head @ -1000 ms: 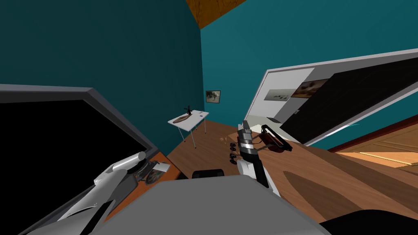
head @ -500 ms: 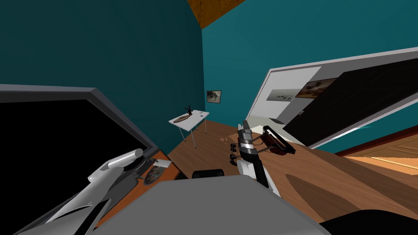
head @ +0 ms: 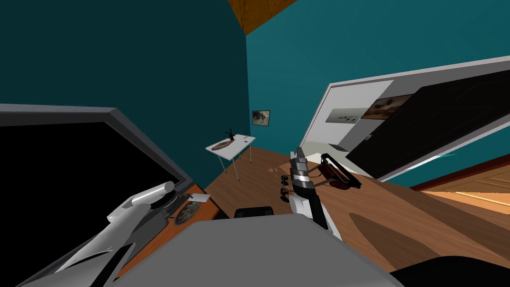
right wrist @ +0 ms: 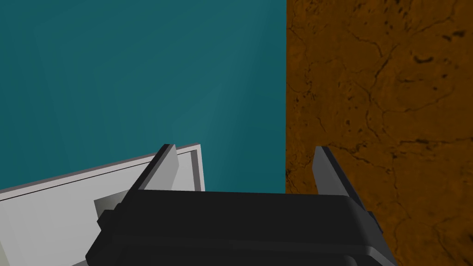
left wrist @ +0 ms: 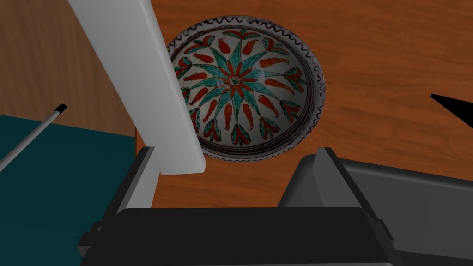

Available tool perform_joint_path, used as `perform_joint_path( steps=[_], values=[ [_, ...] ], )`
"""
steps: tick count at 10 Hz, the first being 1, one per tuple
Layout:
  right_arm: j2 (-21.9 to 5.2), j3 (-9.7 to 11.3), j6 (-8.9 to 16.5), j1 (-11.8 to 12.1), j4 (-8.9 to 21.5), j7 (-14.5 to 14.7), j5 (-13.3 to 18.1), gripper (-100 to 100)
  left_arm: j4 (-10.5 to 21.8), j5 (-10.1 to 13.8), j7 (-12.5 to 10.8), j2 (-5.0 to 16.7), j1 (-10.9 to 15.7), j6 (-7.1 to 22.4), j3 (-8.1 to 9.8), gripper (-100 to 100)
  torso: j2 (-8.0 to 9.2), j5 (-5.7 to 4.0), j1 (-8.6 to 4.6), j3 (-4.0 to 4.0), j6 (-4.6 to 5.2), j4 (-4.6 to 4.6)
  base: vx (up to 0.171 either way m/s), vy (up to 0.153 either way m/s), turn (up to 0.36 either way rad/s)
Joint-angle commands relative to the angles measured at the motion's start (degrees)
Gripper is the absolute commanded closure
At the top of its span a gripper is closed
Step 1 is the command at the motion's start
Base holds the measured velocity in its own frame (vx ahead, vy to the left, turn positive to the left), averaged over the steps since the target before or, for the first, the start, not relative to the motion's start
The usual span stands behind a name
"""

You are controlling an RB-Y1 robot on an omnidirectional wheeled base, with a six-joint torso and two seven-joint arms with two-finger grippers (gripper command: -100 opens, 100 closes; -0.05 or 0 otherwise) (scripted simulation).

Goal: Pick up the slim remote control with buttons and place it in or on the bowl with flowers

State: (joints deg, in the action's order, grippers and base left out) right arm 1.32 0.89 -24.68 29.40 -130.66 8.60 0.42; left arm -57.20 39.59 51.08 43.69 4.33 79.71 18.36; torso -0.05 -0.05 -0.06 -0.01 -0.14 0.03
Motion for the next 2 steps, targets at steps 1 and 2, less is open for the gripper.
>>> perform_joint_path(
  steps=[1, 2],
  values=[
    [0.0, 0.0, 0.0, 0.0, 0.0, 0.0, 0.0, 0, 0.0, 0.0, 0.0, 0.0, 0.0, 0.0, 0.00, 0, 0.00, 0.00, 0.00, 0.00, 0.00, 0.00, 0.000, 0.000, 0.000],
    [0.0, 0.0, 0.0, 0.0, 0.0, 0.0, 0.0, 0, 0.0, 0.0, 0.0, 0.0, 0.0, 0.0, 0.00, 0, 0.00, 0.00, 0.00, 0.00, 0.00, 0.00, 0.000, 0.000, 0.000]
  ],
)
